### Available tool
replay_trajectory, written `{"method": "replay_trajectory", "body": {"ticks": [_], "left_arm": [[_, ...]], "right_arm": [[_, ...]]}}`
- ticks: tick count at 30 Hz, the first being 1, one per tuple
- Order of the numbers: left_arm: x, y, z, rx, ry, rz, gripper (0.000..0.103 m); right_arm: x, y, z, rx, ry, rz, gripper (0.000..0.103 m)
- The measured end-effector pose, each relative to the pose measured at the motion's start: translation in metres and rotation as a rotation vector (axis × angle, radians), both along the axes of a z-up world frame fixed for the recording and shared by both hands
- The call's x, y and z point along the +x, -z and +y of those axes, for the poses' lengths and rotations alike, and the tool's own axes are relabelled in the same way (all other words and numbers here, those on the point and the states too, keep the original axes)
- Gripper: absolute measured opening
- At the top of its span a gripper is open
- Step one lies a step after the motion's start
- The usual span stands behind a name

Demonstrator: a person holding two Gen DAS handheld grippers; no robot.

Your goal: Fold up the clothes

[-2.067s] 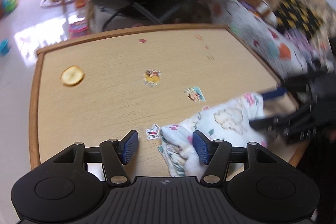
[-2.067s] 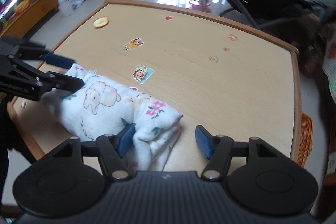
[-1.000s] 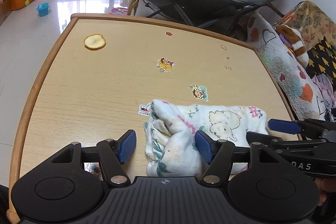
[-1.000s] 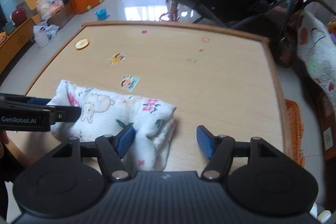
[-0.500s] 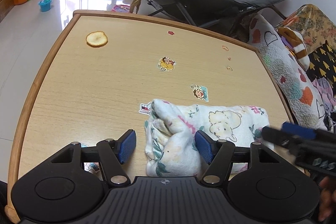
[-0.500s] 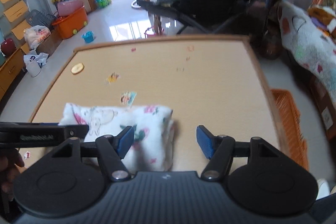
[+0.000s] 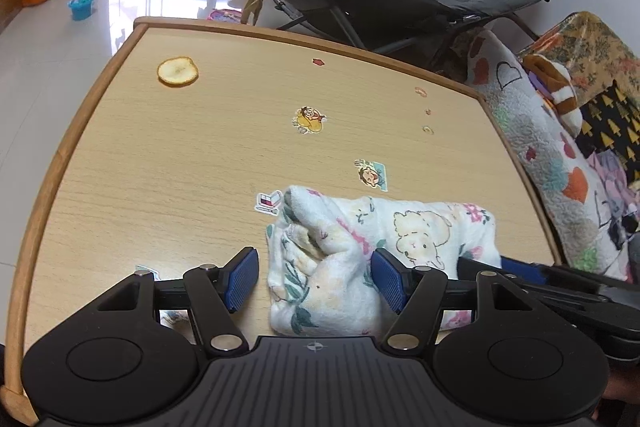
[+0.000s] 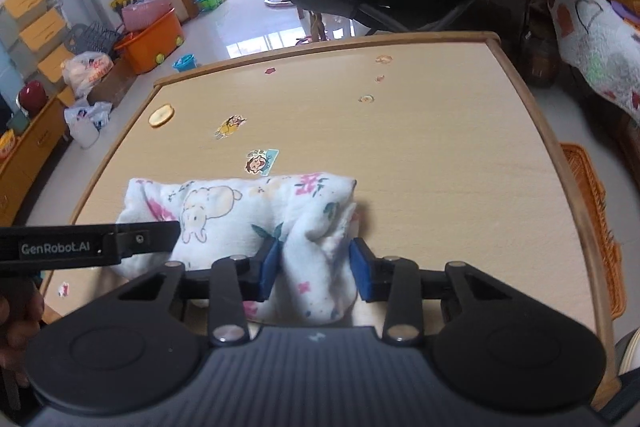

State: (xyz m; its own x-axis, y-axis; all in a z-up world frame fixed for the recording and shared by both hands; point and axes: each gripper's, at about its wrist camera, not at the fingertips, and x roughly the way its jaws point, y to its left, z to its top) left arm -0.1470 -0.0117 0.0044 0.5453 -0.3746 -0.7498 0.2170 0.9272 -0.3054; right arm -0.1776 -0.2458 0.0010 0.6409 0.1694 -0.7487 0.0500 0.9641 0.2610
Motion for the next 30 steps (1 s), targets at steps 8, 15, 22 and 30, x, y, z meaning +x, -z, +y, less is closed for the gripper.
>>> {"method": "replay_trajectory", "body": {"ticks": [8, 15, 22, 30], "left_arm": [[-0.001, 0.003, 0.000, -0.063, -0.007, 0.018, 0.049], [0.000, 0.005, 0.014, -0.181, -0.045, 0.066, 0.031], [0.006, -0.024, 0.013, -0.231, -0.041, -0.029, 0.030], [0.053, -0.061, 0.002, -0.197, -0.028, -0.125, 0.030]], "right_arm": [[-0.003, 0.004, -0.006, 0.090, 0.023, -0.008, 0.023], [-0.007, -0.008, -0.006, 0.108, 0.018, -0.049, 0.014], [0.003, -0.046, -0.005, 0.068, 0.004, -0.171, 0.014], [0.052, -0.074, -0.007, 0.022, -0.001, -0.238, 0.014]]}}
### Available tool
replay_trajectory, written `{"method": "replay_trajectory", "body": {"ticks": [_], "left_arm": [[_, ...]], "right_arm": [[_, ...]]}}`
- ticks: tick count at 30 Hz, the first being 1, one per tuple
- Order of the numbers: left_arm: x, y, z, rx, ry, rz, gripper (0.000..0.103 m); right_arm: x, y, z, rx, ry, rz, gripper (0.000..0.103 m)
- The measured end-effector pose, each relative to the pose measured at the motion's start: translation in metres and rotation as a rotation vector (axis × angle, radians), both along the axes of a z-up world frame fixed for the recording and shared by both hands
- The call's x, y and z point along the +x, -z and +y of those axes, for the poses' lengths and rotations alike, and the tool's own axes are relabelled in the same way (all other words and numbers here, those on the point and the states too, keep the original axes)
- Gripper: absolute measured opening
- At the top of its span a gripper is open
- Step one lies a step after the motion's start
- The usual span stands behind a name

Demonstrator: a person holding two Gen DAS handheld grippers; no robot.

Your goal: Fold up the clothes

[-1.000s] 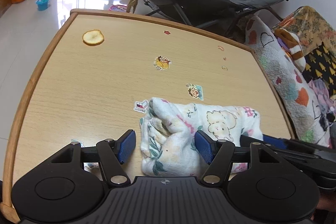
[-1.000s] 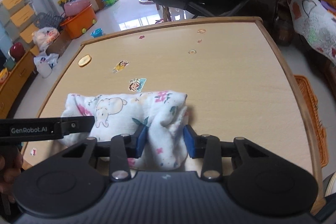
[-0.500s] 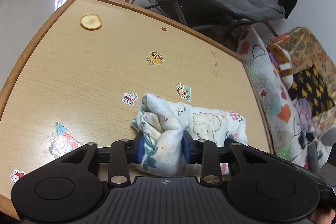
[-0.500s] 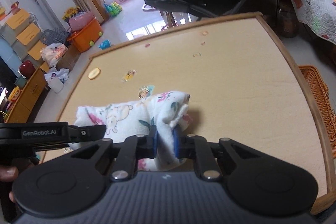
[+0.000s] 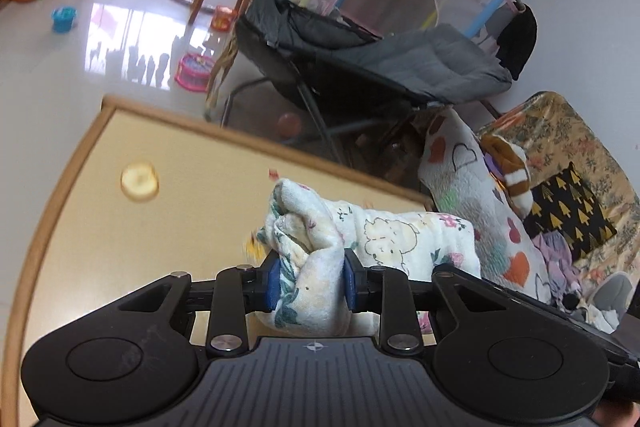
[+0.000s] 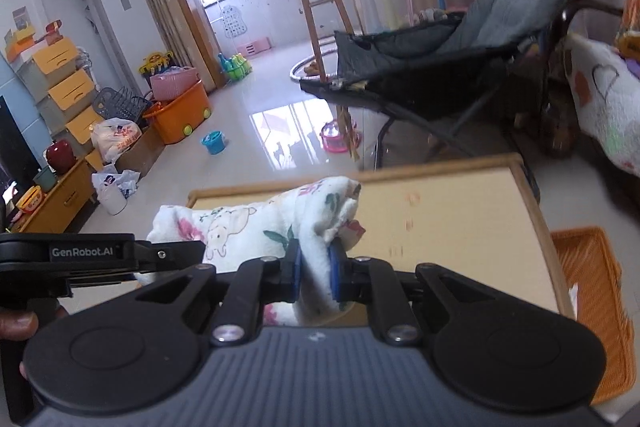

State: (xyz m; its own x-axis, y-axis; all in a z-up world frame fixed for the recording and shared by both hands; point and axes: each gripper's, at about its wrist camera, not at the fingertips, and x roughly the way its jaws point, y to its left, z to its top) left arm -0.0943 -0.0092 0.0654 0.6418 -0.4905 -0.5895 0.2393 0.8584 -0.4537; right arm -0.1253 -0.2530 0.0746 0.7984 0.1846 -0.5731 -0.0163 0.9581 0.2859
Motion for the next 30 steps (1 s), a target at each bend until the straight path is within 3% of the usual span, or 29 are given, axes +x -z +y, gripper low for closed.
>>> {"method": "replay_trajectory", "body": {"ticks": [8, 16, 20, 25, 30], "left_arm": [[0.063, -0.005, -0.014, 0.078, -0.024, -0.016, 0.030], [0.114, 0.018, -0.023, 0.142, -0.025, -0.017, 0.030], [0.129, 0.035, -0.025, 0.169, -0.013, 0.026, 0.032], [0.136, 0.050, -0.013, 0.121, -0.029, 0.034, 0.041], [0.134, 0.056, -0.004, 0.072, -0.062, 0.032, 0.047]], "right_arm": [[0.051, 0.005, 0.006, -0.064, 0.006, 0.006, 0.014], [0.091, 0.035, 0.002, -0.070, 0.036, 0.052, 0.014], [0.099, 0.058, 0.002, -0.076, 0.054, 0.100, 0.014], [0.094, 0.080, 0.001, -0.080, 0.059, 0.103, 0.016], [0.093, 0.078, -0.001, -0.072, 0.059, 0.078, 0.018]]}}
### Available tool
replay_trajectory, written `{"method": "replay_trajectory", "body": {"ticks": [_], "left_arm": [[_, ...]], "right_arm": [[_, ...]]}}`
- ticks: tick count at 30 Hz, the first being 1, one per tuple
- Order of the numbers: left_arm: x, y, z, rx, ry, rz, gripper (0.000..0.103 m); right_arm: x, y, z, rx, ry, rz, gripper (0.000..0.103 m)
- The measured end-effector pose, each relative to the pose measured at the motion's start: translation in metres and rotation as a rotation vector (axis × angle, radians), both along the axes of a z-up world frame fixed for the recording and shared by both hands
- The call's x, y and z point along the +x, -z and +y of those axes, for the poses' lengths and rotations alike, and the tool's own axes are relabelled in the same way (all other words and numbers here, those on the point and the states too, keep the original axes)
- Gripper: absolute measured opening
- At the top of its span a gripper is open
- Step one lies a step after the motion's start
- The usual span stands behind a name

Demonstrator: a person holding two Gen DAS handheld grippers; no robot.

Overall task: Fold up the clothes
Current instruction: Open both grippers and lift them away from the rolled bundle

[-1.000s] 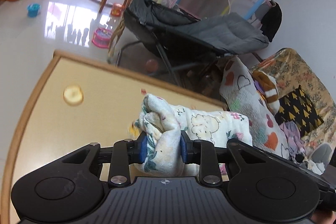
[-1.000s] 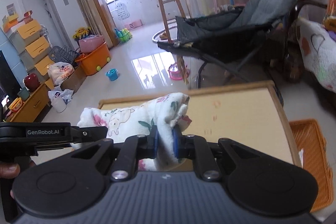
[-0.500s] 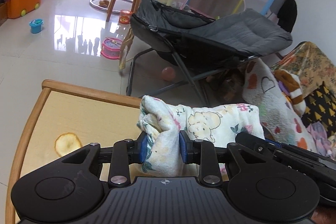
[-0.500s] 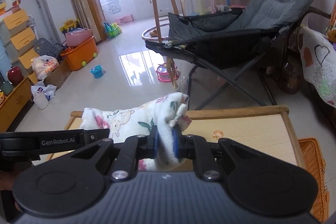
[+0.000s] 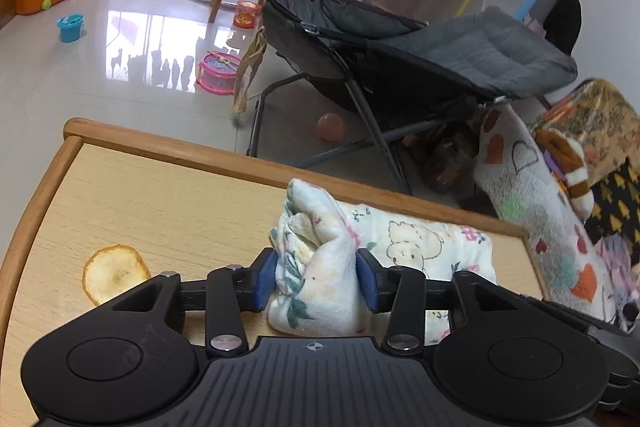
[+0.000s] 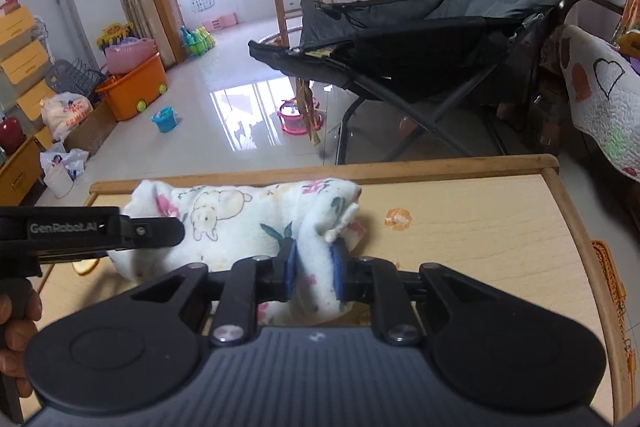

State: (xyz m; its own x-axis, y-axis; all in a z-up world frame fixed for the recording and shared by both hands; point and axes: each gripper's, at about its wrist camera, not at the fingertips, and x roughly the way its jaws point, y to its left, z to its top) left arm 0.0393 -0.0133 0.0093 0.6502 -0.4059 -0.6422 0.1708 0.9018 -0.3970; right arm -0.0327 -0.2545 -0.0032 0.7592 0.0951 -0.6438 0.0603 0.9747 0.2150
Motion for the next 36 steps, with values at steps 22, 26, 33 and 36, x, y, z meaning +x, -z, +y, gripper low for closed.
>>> {"method": "replay_trajectory", "body": {"ticks": [22, 26, 33, 36], "left_arm": [[-0.019, -0.015, -0.026, 0.311, -0.006, -0.131, 0.046], [-0.021, -0.022, -0.012, 0.238, -0.037, -0.146, 0.047], [-0.044, -0.050, 0.027, 0.148, -0.190, -0.196, 0.061], [-0.060, -0.055, 0.037, 0.126, -0.189, -0.200, 0.065]], "right_arm": [[0.006, 0.001, 0.003, -0.098, 0.052, -0.020, 0.024], [0.001, -0.004, 0.001, -0.104, 0.059, -0.052, 0.025], [-0.032, -0.038, -0.017, -0.110, 0.115, -0.208, 0.056], [-0.048, -0.038, -0.025, -0.104, 0.143, -0.212, 0.063]]}}
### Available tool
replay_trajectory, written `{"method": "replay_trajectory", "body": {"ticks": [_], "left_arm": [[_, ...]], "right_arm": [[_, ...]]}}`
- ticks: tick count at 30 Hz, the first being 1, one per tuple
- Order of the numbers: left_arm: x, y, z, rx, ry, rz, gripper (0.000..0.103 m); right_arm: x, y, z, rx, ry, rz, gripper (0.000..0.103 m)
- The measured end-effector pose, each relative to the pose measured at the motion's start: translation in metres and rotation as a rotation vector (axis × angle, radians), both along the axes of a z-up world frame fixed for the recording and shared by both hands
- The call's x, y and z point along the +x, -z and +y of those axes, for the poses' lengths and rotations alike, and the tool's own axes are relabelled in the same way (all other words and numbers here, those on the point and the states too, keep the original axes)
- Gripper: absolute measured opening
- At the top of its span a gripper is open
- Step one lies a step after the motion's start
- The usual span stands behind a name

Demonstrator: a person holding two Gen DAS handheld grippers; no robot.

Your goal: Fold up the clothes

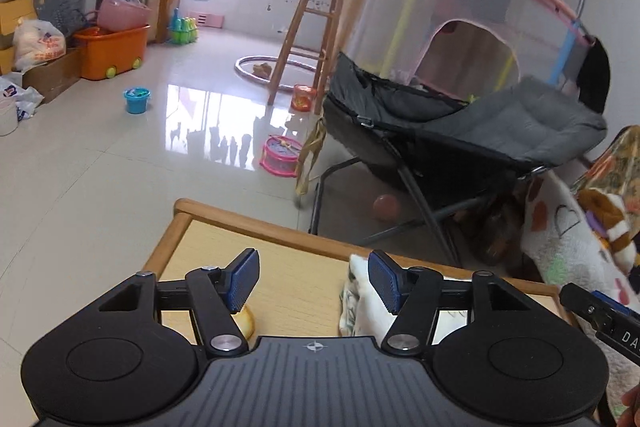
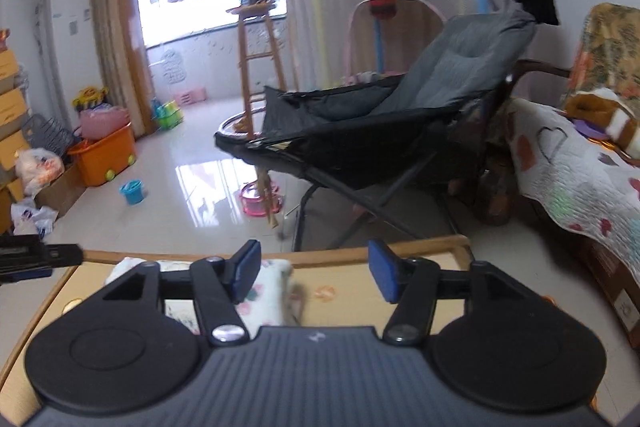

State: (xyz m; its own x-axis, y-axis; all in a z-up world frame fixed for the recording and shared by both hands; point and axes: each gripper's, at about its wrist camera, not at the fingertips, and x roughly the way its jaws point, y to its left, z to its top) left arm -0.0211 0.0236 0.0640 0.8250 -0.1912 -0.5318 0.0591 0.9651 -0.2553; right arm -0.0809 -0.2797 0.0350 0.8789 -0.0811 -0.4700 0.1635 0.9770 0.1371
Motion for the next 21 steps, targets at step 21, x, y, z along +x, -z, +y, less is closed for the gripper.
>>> {"method": "replay_trajectory", "body": {"ticks": [21], "left_arm": [[-0.041, 0.064, -0.009, 0.096, 0.088, 0.066, 0.080]], "right_arm": [[-0.019, 0.055, 0.012, -0.109, -0.008, 0.179, 0.103]]}}
